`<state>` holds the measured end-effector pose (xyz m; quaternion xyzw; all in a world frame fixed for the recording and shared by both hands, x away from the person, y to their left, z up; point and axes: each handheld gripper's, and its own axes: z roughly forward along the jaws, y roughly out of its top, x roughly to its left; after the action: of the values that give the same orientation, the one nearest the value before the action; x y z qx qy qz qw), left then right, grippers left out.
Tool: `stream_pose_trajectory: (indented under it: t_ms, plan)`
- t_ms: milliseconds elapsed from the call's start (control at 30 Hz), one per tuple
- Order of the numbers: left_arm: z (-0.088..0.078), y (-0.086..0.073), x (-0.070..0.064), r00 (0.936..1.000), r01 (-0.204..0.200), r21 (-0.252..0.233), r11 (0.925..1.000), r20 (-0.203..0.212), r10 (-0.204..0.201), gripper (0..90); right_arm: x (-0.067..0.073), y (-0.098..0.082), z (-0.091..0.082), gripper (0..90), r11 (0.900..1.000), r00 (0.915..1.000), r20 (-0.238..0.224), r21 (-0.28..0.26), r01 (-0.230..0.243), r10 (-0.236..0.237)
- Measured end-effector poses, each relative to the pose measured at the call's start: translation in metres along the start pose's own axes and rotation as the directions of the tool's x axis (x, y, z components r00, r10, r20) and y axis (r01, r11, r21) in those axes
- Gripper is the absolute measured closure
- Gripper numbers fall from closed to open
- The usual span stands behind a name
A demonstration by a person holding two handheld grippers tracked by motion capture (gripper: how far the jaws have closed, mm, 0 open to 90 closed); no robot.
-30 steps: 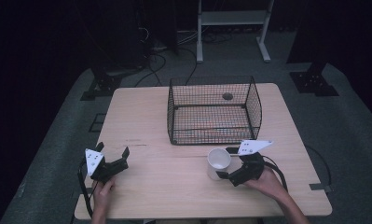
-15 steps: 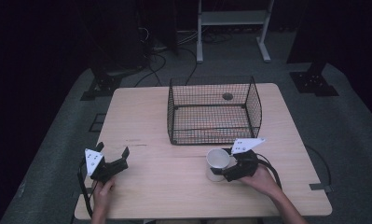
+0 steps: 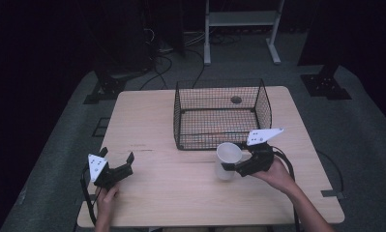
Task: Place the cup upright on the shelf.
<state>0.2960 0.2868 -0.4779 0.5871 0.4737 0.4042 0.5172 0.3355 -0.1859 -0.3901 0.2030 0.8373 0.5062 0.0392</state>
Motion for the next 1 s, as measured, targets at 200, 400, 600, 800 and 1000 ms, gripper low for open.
stream_pose_trajectory:
  t_ms: [200, 400, 600, 800, 1000]
  plan:
    - [0.000, 0.000, 0.000, 1.0000, 0.001, -0.001, 1.0000, 0.003, -0.001, 0.0, -0.005, 0.023, -0.007, 19.4, 1.000, 0.9999, -0.007, -0.009, 0.009, -0.010]
    - [0.000, 0.000, 0.001, 1.0000, 0.007, -0.002, 1.0000, 0.004, -0.007, 0.0, -0.011, 0.042, -0.012, 19.4, 1.000, 0.9998, -0.011, -0.021, 0.014, -0.014]
    - [0.000, 0.000, 0.001, 1.0000, 0.008, -0.003, 1.0000, 0.005, -0.008, 0.0, -0.019, 0.065, -0.015, 19.4, 0.999, 0.9996, -0.009, -0.023, 0.025, -0.025]
    - [0.000, 0.000, 0.001, 0.9999, 0.012, -0.003, 0.9999, 0.005, -0.012, 0.0, -0.031, 0.086, -0.015, 19.3, 0.999, 0.9996, -0.004, -0.021, 0.029, -0.029]
    - [0.000, 0.000, 0.002, 0.9999, 0.013, -0.004, 0.9999, 0.009, -0.013, 0.0, -0.048, 0.105, -0.011, 19.3, 1.000, 0.9998, 0.007, -0.011, 0.019, -0.019]
